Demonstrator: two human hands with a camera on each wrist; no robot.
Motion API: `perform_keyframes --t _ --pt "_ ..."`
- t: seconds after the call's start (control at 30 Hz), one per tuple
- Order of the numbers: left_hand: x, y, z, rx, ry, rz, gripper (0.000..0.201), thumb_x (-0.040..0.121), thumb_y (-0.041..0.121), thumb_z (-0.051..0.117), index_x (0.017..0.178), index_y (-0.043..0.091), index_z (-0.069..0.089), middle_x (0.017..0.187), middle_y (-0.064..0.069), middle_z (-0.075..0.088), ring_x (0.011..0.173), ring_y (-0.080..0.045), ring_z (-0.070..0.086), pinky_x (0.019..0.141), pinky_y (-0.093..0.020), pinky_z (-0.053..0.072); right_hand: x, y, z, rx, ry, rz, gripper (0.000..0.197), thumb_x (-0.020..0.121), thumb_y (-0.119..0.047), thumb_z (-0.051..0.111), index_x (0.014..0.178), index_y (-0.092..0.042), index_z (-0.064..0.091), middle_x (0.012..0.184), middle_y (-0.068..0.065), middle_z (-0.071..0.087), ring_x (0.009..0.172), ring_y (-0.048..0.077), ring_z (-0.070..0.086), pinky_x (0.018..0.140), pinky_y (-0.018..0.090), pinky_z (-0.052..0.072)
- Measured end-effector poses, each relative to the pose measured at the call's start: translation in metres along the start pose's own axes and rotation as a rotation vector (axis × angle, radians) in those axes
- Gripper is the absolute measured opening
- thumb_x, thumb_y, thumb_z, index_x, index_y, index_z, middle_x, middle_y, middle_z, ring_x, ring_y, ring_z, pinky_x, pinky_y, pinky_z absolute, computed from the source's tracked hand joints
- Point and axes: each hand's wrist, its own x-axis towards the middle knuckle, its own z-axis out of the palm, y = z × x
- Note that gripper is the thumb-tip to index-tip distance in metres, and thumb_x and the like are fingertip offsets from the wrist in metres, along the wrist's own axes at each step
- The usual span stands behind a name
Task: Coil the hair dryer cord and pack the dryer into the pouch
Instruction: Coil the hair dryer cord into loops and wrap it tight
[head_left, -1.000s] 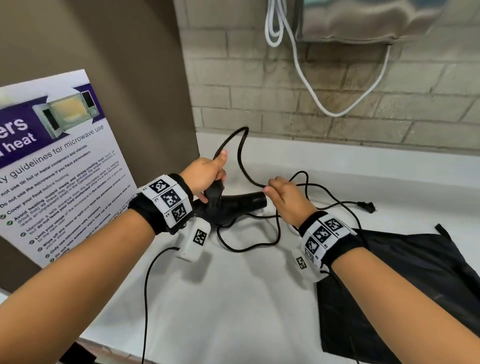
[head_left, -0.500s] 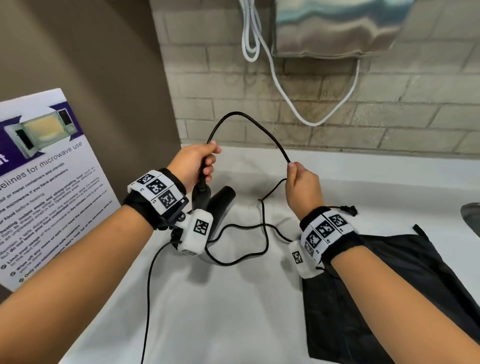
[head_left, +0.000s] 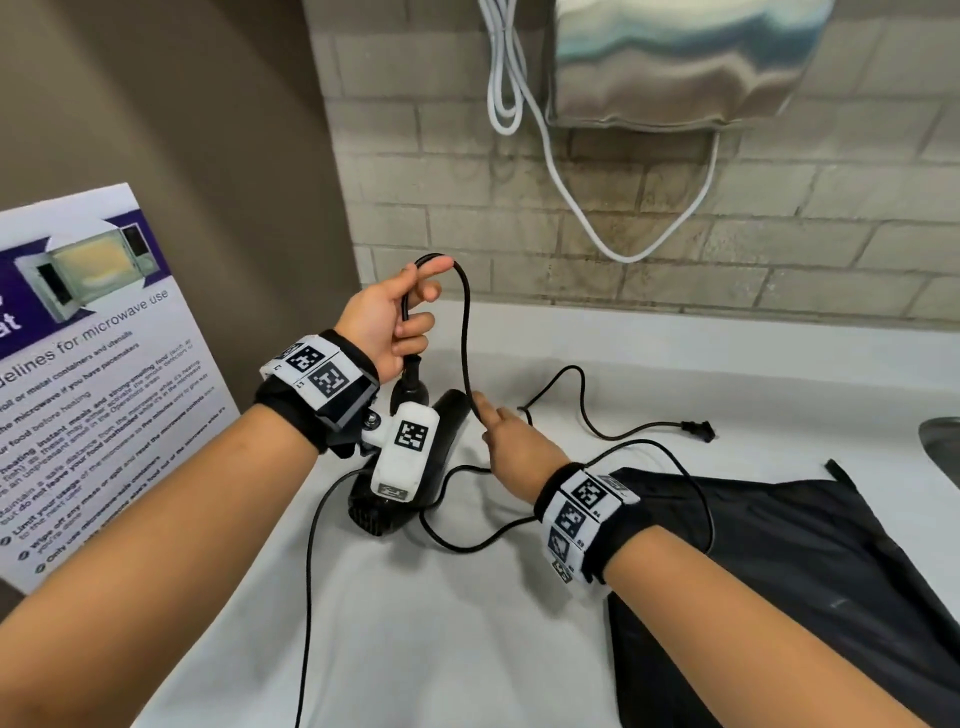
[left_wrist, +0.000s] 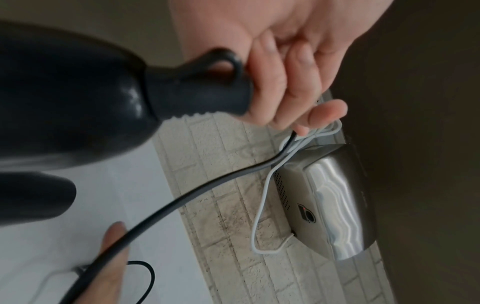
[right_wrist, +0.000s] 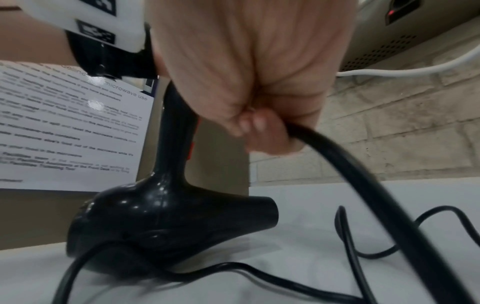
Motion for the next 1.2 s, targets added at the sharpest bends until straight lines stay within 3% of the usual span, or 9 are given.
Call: perform_keyframes --t 0.17,0.27,0.33,0.43,0.53,0.77,0.97,1.1,1.2 --pt "0.002 0.001 -0.009 -0.083 0.035 0.025 0.035 0.1 0.025 0.024 0.109 0.017 0.057 0.059 0.012 0.059 0.03 -0.004 0.023 0.033 -0.015 0.009 -0.02 0.002 0.003 -0.084 -0.152 -0.016 0.083 0.085 0.005 0.036 0.146 -0.024 -0.013 0.1 0.011 0.056 0.086 0.029 0.059 0.079 0.04 0.048" --pt "0.002 0.002 -0.016 -0.126 0.067 0.043 0.035 0.099 0.022 0.023 0.108 0.014 0.056 0.067 0.011 0.066 0.032 -0.004 0.028 0.031 -0.013 0.014 -0.032 0.005 0.001 -0.116 -0.227 -0.07 0.089 0.081 0.009 0.034 0.145 -0.027 -0.015 0.118 0.013 0.053 0.094 0.03 0.058 0.085 0.042 0.048" --pt "0.0 0.001 -0.016 -0.129 0.073 0.061 0.034 0.098 0.019 0.023 0.107 0.014 0.055 0.073 0.01 0.07 0.036 -0.003 0.036 0.033 -0.013 0.023 -0.035 0.003 -0.003 -0.182 -0.223 -0.116 0.088 0.08 0.011 0.033 0.146 -0.028 -0.011 0.13 0.011 0.045 0.101 0.032 0.057 0.079 0.039 0.047" --pt "-0.002 0.0 -0.009 -0.071 0.063 0.091 0.03 0.099 0.015 0.024 0.112 0.015 0.052 0.084 0.007 0.073 0.049 -0.005 0.055 0.044 -0.017 0.042 -0.032 -0.003 -0.009 -0.328 -0.132 -0.221 0.08 0.081 0.012 0.035 0.147 -0.026 0.011 0.123 0.01 0.044 0.087 0.035 0.057 0.062 0.036 0.038" --pt "-0.003 0.004 -0.004 0.062 0.033 0.088 0.035 0.097 0.007 0.031 0.127 0.016 0.047 0.094 0.003 0.073 0.063 -0.014 0.067 0.056 -0.027 0.055 -0.027 -0.005 -0.02 -0.331 0.026 -0.299 0.066 0.084 0.005 0.039 0.139 -0.031 0.034 0.108 0.006 0.048 0.082 0.033 0.056 0.06 0.032 0.031" --pt "-0.003 0.012 -0.002 0.291 -0.096 0.041 0.045 0.1 0.014 0.029 0.144 0.025 0.027 0.111 0.001 0.066 0.082 -0.024 0.071 0.062 -0.031 0.056 -0.017 -0.009 -0.055 -0.16 0.396 -0.486 0.04 0.091 -0.007 0.042 0.118 -0.028 0.063 0.093 0.007 0.058 0.081 0.026 0.059 0.057 0.03 0.037" --pt "0.001 0.014 -0.002 0.36 -0.212 -0.019 0.054 0.097 0.052 0.006 0.146 0.033 0.017 0.11 0.006 0.067 0.081 -0.02 0.07 0.076 -0.034 0.051 0.0 -0.022 -0.08 0.057 0.549 -0.641 0.029 0.089 -0.015 0.042 0.102 -0.024 0.067 0.091 0.006 0.062 0.072 0.016 0.057 0.062 0.028 0.046" --pt "0.0 0.013 0.005 0.499 -0.301 -0.04 0.076 0.082 0.066 0.005 0.14 0.025 0.032 0.1 0.001 0.069 0.07 -0.021 0.07 0.059 -0.026 0.049 0.007 -0.035 -0.093 0.134 0.648 -0.546 0.019 0.089 -0.01 0.049 0.105 -0.008 0.06 0.098 0.003 0.058 0.08 0.015 0.058 0.065 0.037 0.051" --pt "-0.004 0.011 0.015 0.639 -0.324 -0.032 0.07 0.077 0.068 0.007 0.111 0.028 0.054 0.086 0.006 0.072 0.05 -0.017 0.064 0.041 -0.02 0.04 0.01 -0.042 -0.106 0.086 0.685 -0.412 0.023 0.092 -0.021 0.051 0.113 -0.013 0.056 0.112 0.003 0.055 0.09 0.019 0.06 0.067 0.038 0.051"
